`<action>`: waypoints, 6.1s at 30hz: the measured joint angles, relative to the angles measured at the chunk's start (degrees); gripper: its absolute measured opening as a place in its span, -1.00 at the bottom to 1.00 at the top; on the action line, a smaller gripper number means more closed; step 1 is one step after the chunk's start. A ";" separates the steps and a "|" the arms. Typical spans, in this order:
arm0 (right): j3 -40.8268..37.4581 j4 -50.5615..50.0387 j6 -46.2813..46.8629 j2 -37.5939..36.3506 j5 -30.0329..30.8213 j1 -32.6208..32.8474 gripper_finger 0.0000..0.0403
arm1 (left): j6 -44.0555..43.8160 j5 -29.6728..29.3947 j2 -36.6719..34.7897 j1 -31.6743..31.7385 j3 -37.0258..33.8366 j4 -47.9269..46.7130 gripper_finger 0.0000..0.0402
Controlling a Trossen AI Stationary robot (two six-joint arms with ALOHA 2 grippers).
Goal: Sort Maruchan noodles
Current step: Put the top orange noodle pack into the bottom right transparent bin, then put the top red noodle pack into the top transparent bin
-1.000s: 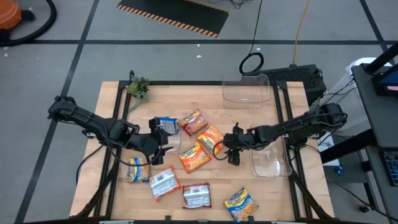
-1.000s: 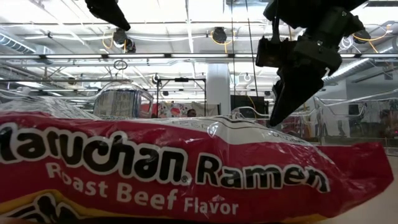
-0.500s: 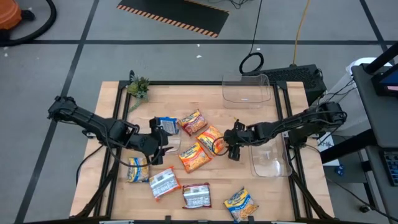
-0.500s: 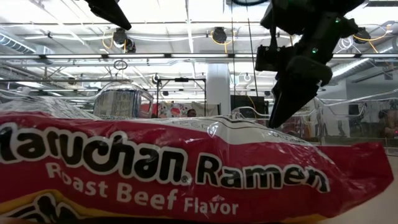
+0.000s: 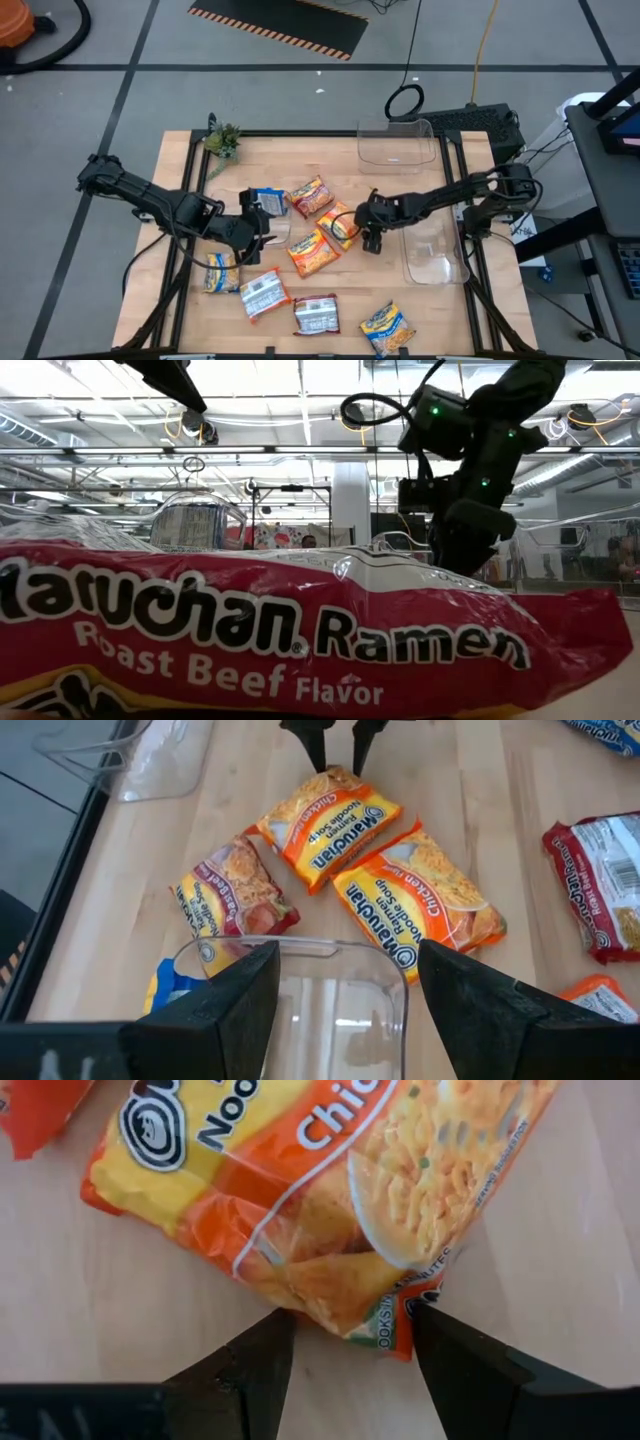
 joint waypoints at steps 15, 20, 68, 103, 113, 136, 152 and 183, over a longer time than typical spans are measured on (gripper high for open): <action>0.10 -0.20 -2.12 0.46 -2.50 -2.76 -0.52 | 12.37 -0.24 0.00 3.93 0.00 1.25 0.21; 0.04 -0.54 -2.07 0.22 -2.48 -2.76 -0.92 | 17.84 -0.20 -0.84 8.04 0.00 1.25 0.21; 1.56 -8.10 1.07 -33.60 16.73 1.04 -1.00 | 32.40 17.86 -4.35 26.43 -0.02 8.14 0.21; 41.98 -75.58 42.29 -32.24 -1.37 4.66 -1.00 | 23.70 16.26 -4.59 26.20 -7.26 18.00 0.21; 40.94 -75.58 46.51 -39.26 -1.25 4.74 -1.00 | 25.70 16.20 -4.59 26.21 -7.26 21.39 0.21; 17.30 -75.34 48.73 -45.39 -4.49 4.74 -1.00 | 27.14 16.22 -4.59 26.21 -7.26 21.56 0.21; 8.17 -61.00 45.46 -46.00 -5.51 4.74 -1.00 | 29.52 16.22 -4.59 26.18 -7.26 23.83 0.21; 8.08 -66.72 46.17 -47.10 5.05 4.72 -0.57 | 28.86 17.45 -4.61 26.18 -7.26 27.61 0.21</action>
